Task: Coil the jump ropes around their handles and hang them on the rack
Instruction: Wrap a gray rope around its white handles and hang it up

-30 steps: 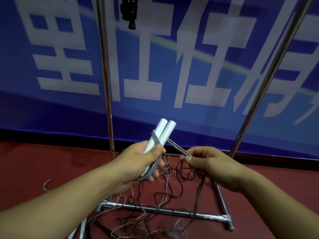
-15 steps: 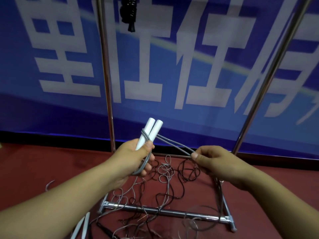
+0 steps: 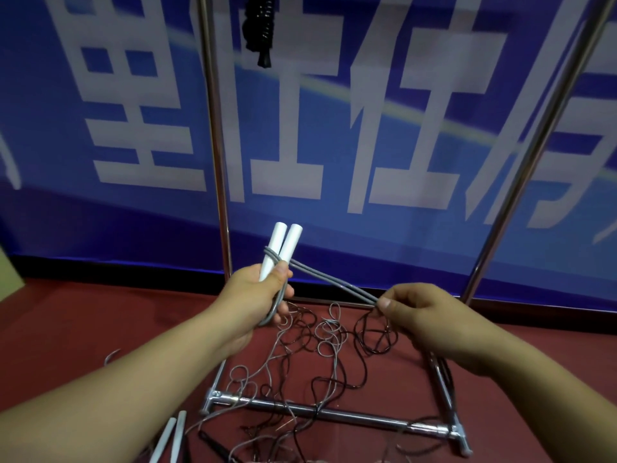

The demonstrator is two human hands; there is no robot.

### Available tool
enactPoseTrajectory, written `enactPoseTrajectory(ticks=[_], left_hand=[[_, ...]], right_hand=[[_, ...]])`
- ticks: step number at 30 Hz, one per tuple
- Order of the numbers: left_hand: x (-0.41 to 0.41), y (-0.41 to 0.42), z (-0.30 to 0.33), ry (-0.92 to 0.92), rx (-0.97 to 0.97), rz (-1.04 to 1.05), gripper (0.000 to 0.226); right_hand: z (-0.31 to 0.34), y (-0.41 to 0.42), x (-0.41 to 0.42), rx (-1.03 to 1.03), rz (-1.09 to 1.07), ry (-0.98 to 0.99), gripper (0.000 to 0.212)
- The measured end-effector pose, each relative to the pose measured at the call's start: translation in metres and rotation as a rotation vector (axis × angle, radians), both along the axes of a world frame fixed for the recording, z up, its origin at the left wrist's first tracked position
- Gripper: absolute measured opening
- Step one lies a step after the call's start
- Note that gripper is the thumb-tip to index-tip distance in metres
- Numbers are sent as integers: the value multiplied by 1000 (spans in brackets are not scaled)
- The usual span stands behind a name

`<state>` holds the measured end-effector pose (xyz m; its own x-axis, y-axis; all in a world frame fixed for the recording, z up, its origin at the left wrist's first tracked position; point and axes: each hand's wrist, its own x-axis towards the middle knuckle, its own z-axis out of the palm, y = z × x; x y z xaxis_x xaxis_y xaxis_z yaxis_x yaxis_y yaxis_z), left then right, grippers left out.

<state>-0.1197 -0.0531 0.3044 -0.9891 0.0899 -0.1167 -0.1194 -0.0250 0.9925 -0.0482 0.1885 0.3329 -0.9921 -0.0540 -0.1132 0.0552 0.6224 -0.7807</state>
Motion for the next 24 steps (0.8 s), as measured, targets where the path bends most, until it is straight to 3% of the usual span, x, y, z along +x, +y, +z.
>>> enactPoseTrajectory(ticks=[5,11,19,24], left_hand=[[-10,-6,-8,-18,-80,53,27],[-12,-9,-19,-3,-267,-14,24],[-6,-8,-32,-28,-609,-329,16],[2,-1,-37,19,-707,-551,9]], right_hand=[[5,-4,6,115,29,16,25],[9,-12,12,269,122,167,17],[4,-17,12,373,101,503,9],[5,-20,12,412,87,637,9]])
